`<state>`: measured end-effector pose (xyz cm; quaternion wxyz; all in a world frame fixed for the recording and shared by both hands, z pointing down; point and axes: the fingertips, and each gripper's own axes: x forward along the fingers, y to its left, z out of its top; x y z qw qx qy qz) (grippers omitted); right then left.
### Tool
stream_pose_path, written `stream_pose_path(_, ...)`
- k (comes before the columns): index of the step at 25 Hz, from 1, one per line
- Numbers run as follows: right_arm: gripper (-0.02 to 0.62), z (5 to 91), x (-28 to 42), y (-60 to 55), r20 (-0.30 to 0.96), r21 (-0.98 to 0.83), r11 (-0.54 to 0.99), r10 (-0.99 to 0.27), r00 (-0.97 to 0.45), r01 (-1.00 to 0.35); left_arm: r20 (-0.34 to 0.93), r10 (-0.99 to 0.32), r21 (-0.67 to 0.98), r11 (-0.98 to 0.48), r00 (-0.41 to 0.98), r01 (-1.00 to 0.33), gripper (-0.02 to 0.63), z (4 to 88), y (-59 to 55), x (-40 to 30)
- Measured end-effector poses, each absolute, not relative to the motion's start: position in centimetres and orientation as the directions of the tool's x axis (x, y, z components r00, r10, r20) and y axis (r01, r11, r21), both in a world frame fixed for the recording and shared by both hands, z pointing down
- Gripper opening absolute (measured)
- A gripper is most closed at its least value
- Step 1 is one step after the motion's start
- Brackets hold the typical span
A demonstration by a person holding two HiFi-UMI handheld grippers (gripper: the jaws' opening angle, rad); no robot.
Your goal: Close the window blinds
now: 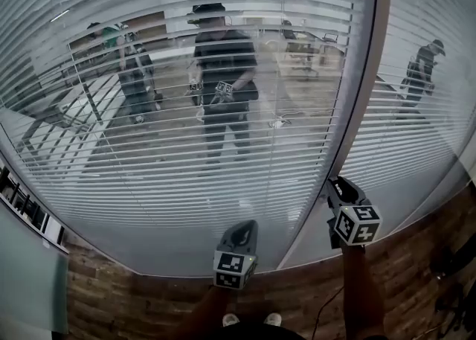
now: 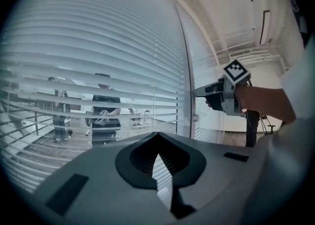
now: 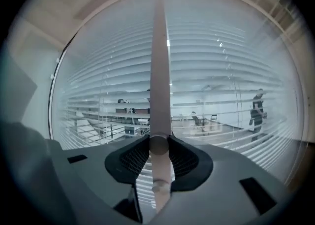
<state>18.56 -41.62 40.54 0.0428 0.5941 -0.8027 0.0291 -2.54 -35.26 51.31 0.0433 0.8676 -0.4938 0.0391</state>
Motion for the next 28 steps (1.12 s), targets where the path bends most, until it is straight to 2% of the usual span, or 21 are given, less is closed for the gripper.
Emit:
stream_pose_path(6, 0.127, 40.5, 18.9, -41.7, 0.075, -0.182, 0.279, -0.952, -0.296, -0.943, 0.118, -0.854, 0.041, -0.505, 0.506, -0.862, -0.008, 51.8, -35.3, -3.0)
stream_pose_path(11, 0.127, 40.8, 19.3, -41.9, 0.04, -0.442, 0.277, -0.944, -0.327, -0.853, 0.119, -0.848, 0.042, -0.515, 0.516, -0.856, -0.008, 52.0, -35.3, -2.5)
stream_pose_path(14, 0.127, 40.8, 19.3, -41.8, 0.035, -0.497, 0.277, -0.941, -0.338, -0.822, 0.123, -0.841, 0.035, -0.527, 0.527, -0.849, -0.008, 52.2, -35.1, -2.0)
stream_pose_path(22, 0.129, 40.4, 18.9, -41.5, 0.034, -0.152, 0.263, -0.962, -0.271, -0.953, 0.126, -0.844, 0.028, -0.522, 0.521, -0.853, -0.008, 52.0, -35.5, -2.2)
stream_pose_path(25, 0.154, 40.0, 18.8, -40.6, 0.013, 0.185, 0.205, -0.978, -0.207, -0.961, 0.134, -0.845, 0.022, -0.52, 0.518, -0.854, -0.008, 52.1, -35.4, -2.4)
stream_pose_path(28, 0.156, 39.3, 17.6, -39.9, 0.009, 0.559, 0.151, -0.984, -0.176, -0.816, 0.135, -0.847, 0.019, -0.517, 0.514, -0.856, -0.008, 52.1, -35.5, -2.6)
